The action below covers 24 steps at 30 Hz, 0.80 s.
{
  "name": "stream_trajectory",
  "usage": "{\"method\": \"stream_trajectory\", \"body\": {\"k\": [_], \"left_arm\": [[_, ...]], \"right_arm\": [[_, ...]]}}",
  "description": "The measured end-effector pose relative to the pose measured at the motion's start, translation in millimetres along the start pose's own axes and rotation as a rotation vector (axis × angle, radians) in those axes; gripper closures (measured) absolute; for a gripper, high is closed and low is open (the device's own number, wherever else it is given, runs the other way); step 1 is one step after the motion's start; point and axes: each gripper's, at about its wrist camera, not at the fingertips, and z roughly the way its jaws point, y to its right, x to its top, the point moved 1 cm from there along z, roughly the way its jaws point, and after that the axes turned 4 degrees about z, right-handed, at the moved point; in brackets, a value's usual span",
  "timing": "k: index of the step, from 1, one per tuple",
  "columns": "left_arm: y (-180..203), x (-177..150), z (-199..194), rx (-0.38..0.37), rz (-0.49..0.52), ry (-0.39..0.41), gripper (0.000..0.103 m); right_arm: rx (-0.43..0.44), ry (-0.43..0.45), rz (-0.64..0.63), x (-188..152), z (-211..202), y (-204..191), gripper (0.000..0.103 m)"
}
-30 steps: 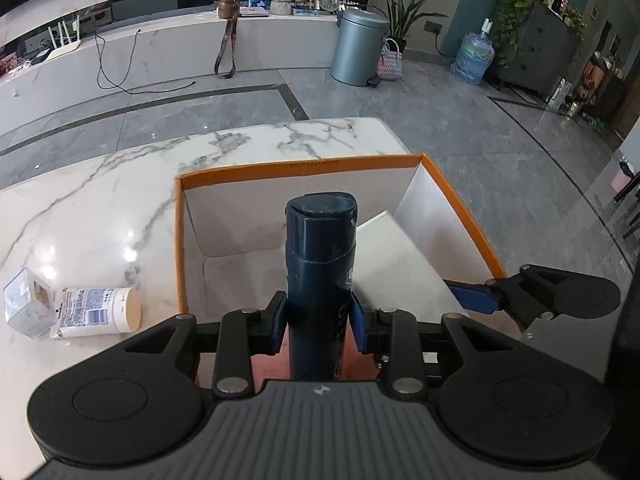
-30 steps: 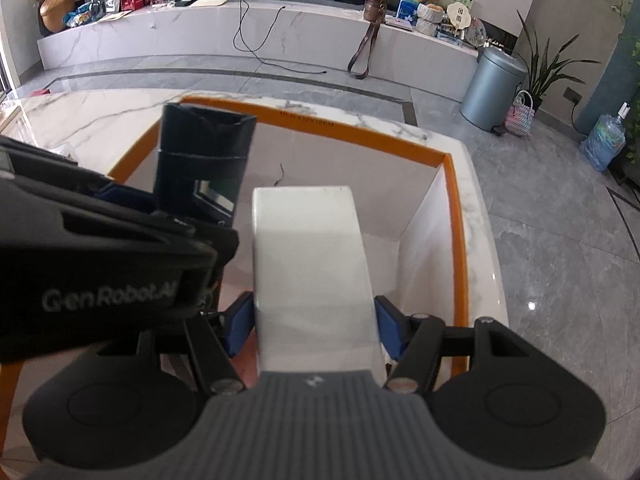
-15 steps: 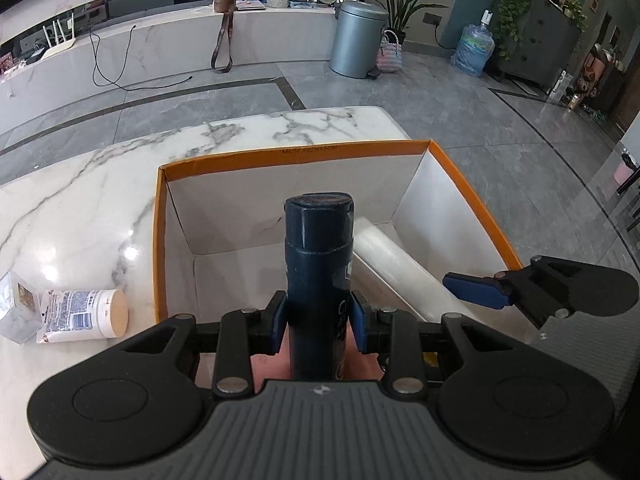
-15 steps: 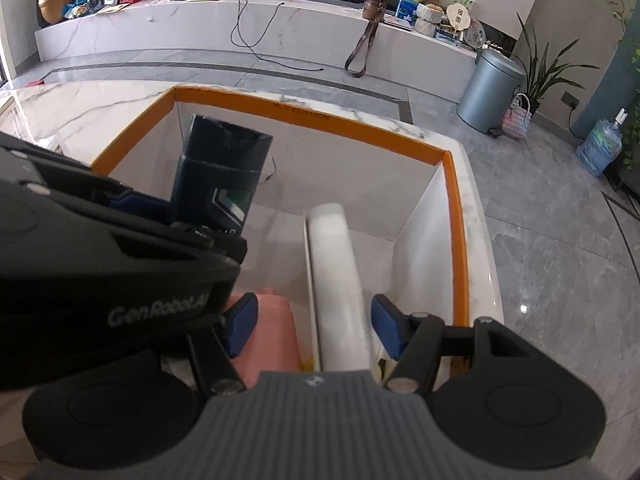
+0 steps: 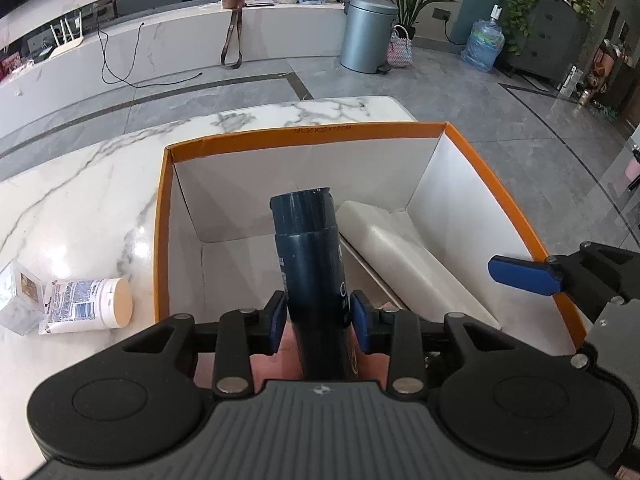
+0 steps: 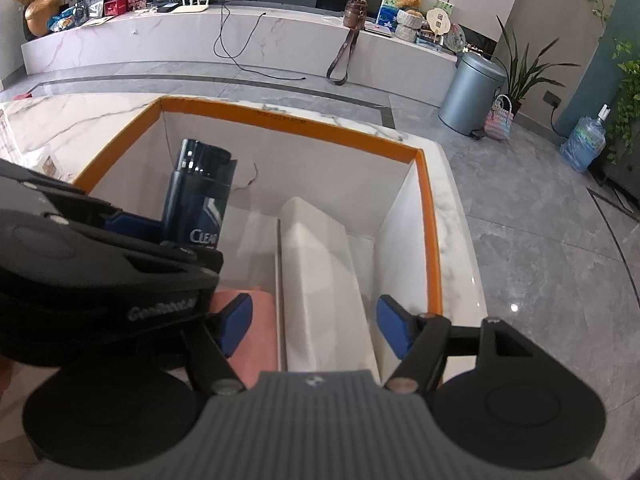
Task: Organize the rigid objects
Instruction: 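Lower both items into the orange box and open both tools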
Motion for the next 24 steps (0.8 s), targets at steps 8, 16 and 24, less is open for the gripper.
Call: {"method": "stream_trajectory", "body": {"k": [8, 16, 24], "left_arm": [[2, -3, -6, -0.027, 0.003, 0.033, 0.039], [-8, 1, -31, -0.05, -0.044, 0.119, 0.036], [-22, -3, -64, -0.016, -0.068, 0.174, 0.035]], "right_arm": [[-0.001, 0.013, 0.013, -1, -5, 0, 0.026], [-0.018, 0.025, 0.03, -1, -12, -1, 0.025], [-0.009, 0.069, 0.069, 7, -35, -11, 0.025]]}}
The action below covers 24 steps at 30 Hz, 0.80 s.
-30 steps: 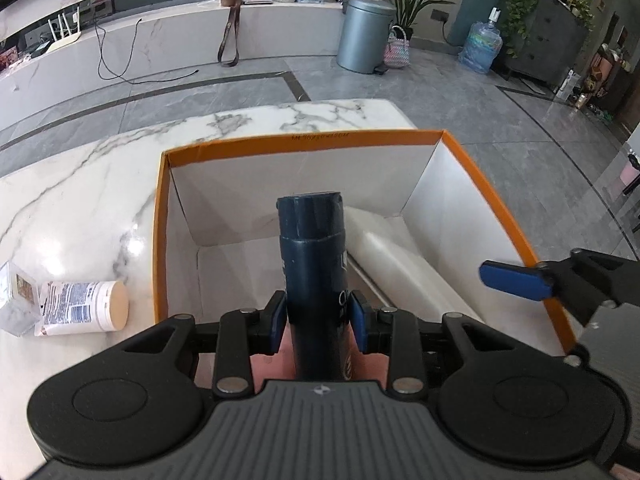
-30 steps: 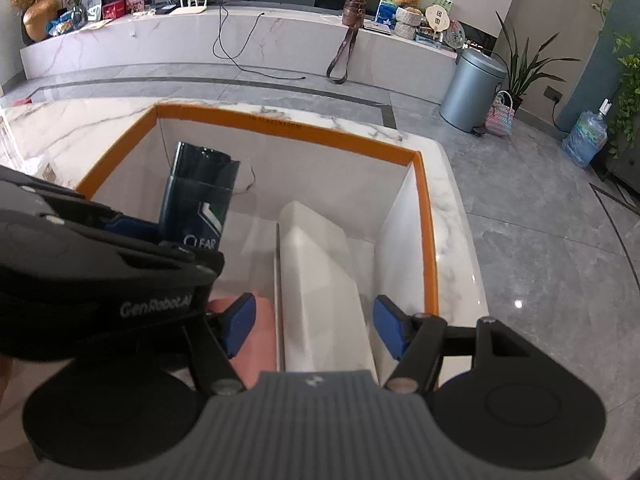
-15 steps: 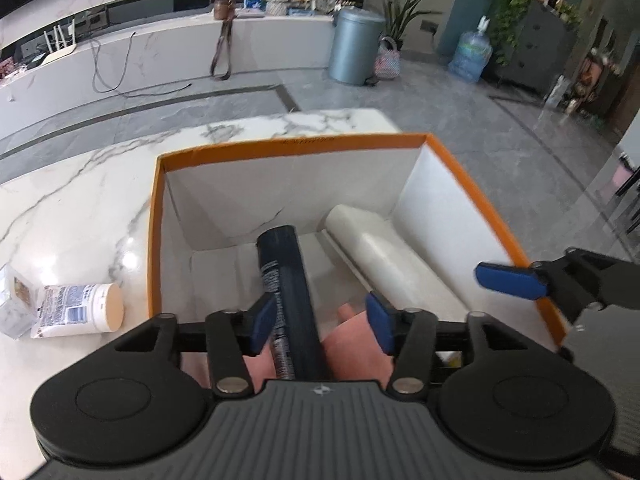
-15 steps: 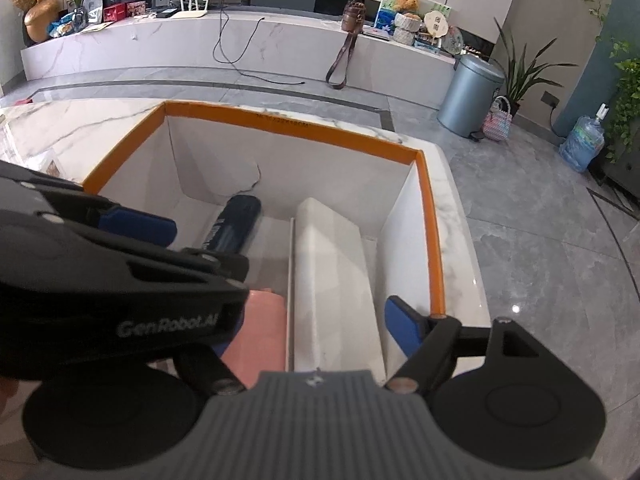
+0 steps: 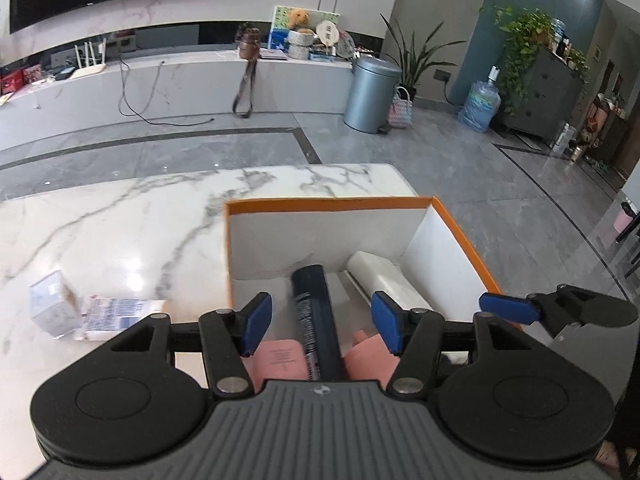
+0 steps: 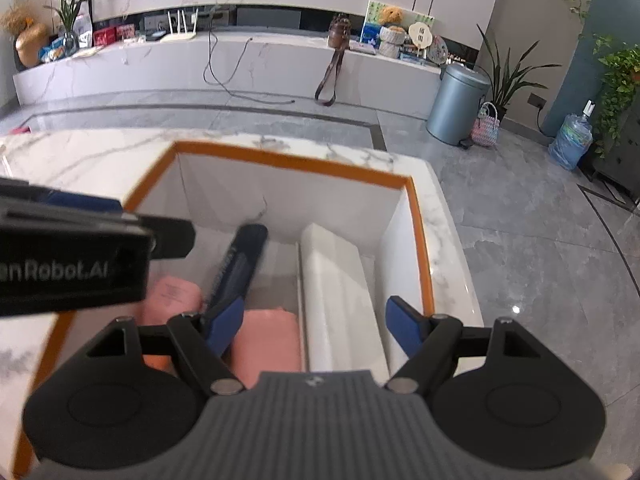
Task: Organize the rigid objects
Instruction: 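Lower both items into the orange box and open both tools, then move both tools back toward the clear cube container and Vaseline tube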
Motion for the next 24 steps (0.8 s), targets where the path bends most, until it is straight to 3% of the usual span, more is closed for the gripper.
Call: {"method": "stream_trajectory", "body": {"k": [12, 24], "left_arm": [[-42, -9, -44, 0.079, -0.028, 0.068, 0.033], [-126, -45, -61, 0.171, -0.113, 0.034, 0.033]], "right_arm": [[0.084, 0.071, -0.055, 9, -39, -60, 0.025], [0.22, 0.066, -0.133, 2, -43, -145, 0.022]]}}
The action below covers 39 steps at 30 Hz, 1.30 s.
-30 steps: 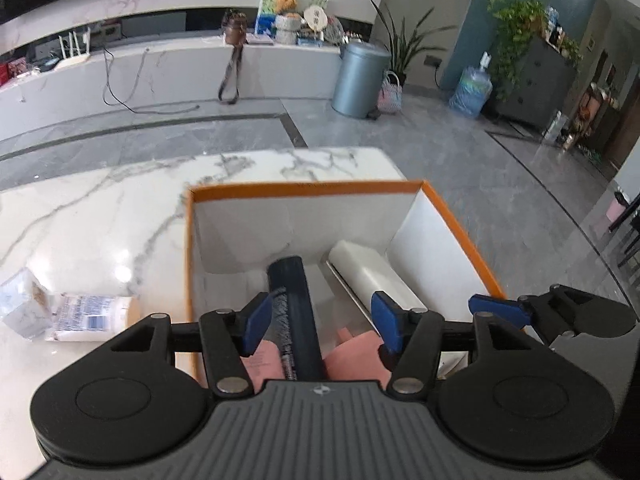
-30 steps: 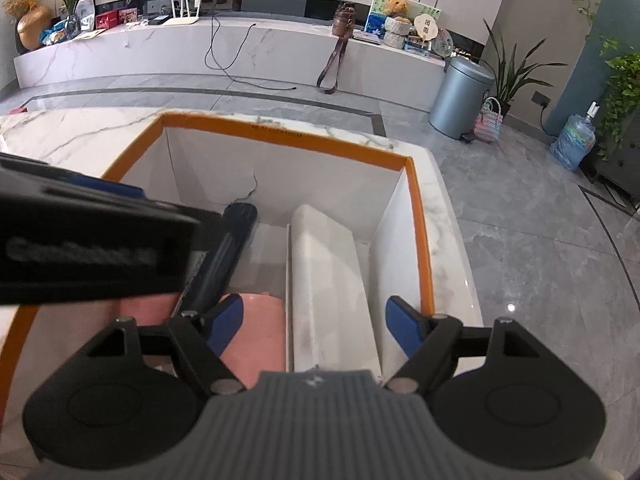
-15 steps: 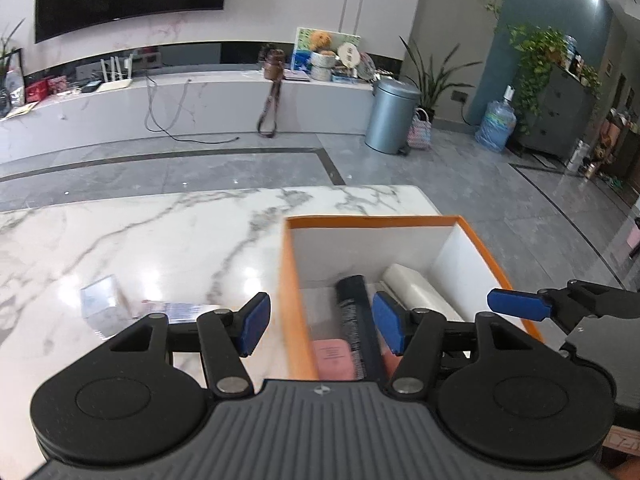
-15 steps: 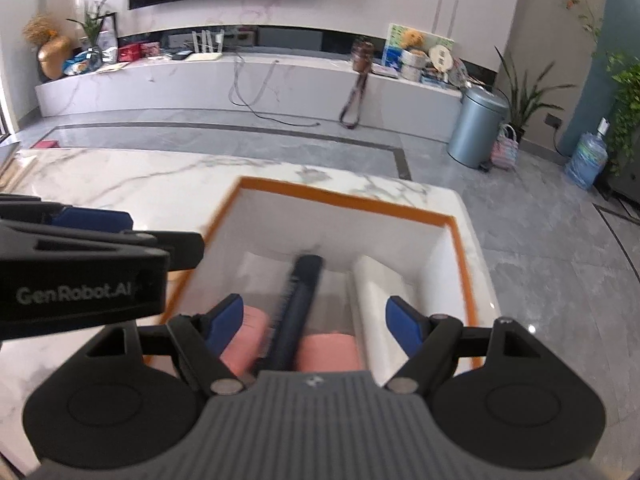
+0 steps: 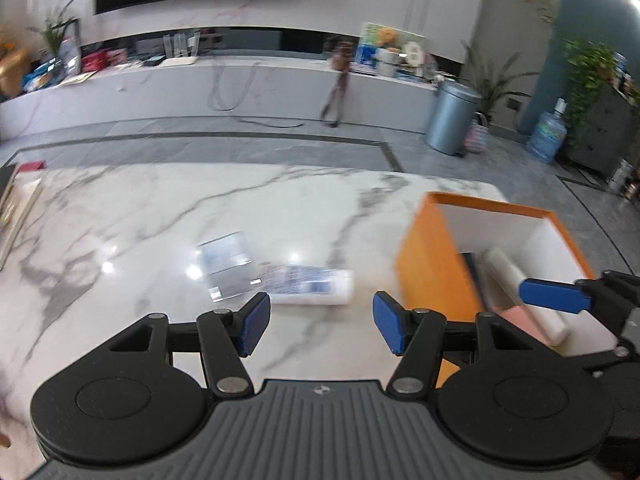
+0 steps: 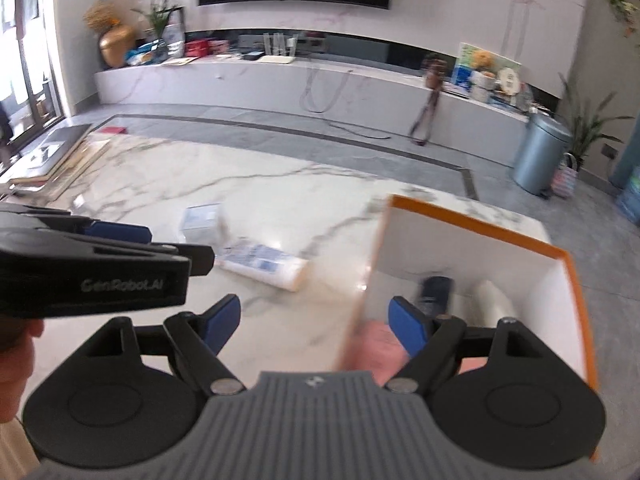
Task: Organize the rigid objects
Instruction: 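Move both tools back toward the clear cube container and Vaseline tube, then close the left tool on the clear cube container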
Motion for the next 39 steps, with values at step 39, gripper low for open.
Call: {"method": "stream_trajectory", "body": {"k": [39], "left_arm": [[-98, 9, 128, 0.049, -0.235, -0.086, 0.021]], "right_arm": [[0.003, -0.277, -0.353, 50, 186, -61, 0.026]]}}
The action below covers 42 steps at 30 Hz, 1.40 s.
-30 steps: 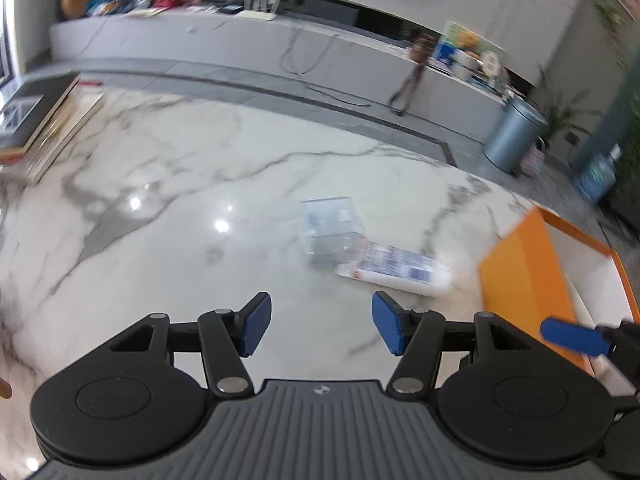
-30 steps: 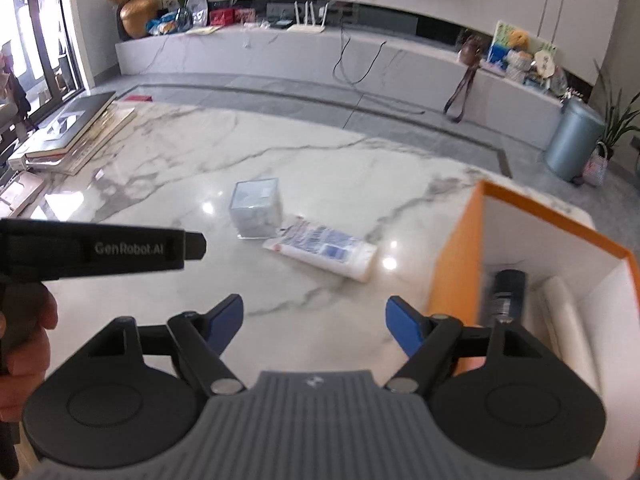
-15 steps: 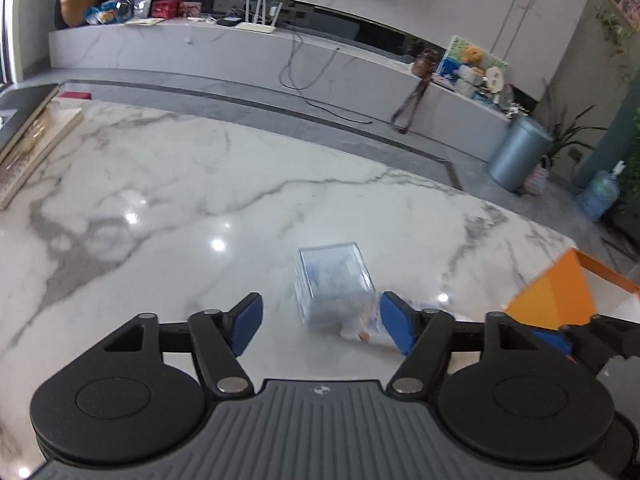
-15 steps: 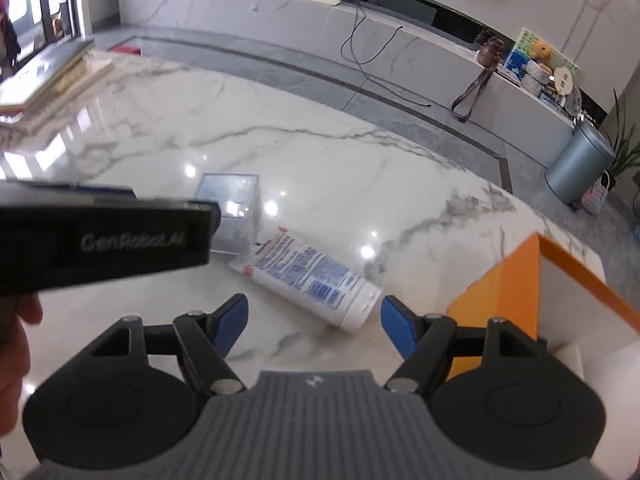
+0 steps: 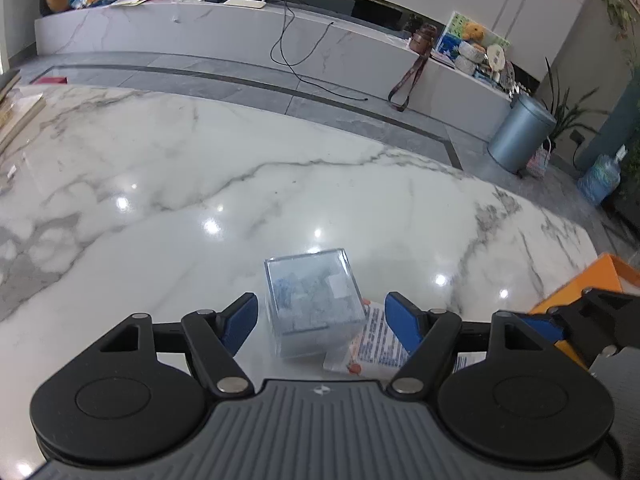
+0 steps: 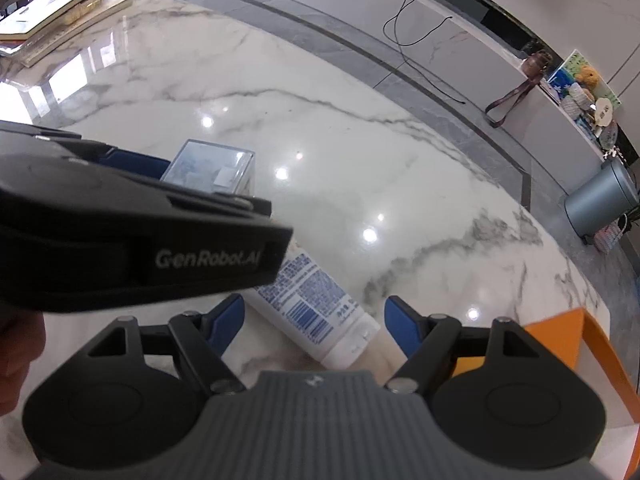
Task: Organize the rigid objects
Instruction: 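Close the left tool on the clear cube container, then grasp the white Vaseline tube with the right tool while the left tool holds the cube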
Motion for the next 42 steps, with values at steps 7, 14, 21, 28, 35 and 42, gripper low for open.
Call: {"method": "stream_trajectory", "body": {"k": [7, 14, 21, 28, 35, 42], "left_arm": [[-3, 0, 8, -0.008, 0.005, -0.009, 0.037], [-8, -2, 13, 0.005, 0.013, -0.043, 0.047], [-12, -6, 9, 0.063, 0.088, -0.061, 0.048], [-16, -27, -10, 0.115, 0.158, -0.125, 0.049], [-13, -33, -12, 0.132, 0.176, -0.075, 0.046], [-11, -31, -8, 0.137, 0.209, -0.05, 0.05]], "right_arm": [[0.04, -0.048, -0.016, 7, 18, 1, 0.026], [0.058, -0.063, -0.001, 6, 24, 1, 0.026], [0.051, -0.085, 0.026, -9, 9, -11, 0.047], [0.116, -0.123, 0.026, -34, -13, -39, 0.048], [0.125, -0.077, 0.049, -32, -12, -42, 0.043], [0.194, -0.076, 0.118, -37, -16, -36, 0.081]]}}
